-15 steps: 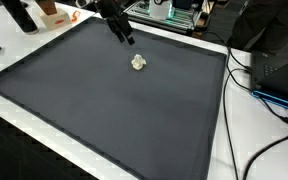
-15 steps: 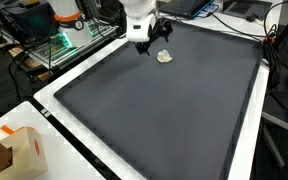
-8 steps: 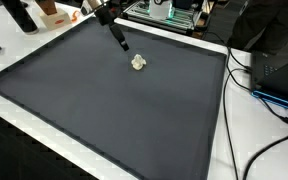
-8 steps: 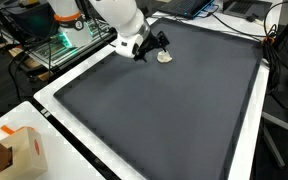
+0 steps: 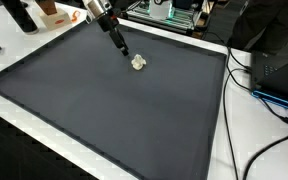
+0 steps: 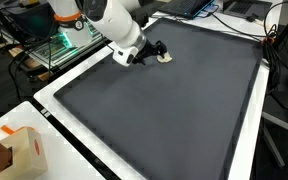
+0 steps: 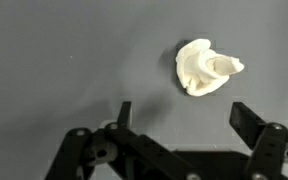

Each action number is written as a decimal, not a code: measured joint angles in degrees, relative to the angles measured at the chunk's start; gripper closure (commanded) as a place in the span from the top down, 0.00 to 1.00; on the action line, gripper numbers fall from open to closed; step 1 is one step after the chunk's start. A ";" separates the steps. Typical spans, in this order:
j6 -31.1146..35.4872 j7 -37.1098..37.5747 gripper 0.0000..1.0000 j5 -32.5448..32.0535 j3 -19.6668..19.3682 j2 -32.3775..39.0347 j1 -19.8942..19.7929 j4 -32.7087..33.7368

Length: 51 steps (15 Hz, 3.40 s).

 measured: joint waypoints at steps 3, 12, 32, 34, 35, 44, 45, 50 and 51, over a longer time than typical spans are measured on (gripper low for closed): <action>-0.41 0.38 1.00 1.35 -0.24 0.62 -0.02 0.21; -3.05 3.97 1.00 0.70 -0.38 1.60 0.11 3.30; -23.59 46.37 1.00 -47.88 -1.36 7.33 12.44 28.12; -27.39 47.73 1.00 -52.13 -1.29 9.16 14.33 31.84; -29.13 48.14 1.00 -54.07 -1.21 10.12 15.24 33.61; -40.96 48.59 1.00 -69.90 -0.73 19.12 23.93 46.15; -42.02 48.59 1.00 -71.28 -0.73 19.97 24.81 47.12; -47.46 48.81 1.00 -76.87 -0.66 24.27 28.94 51.20; -48.52 48.97 1.00 -77.83 -0.65 25.14 29.67 51.97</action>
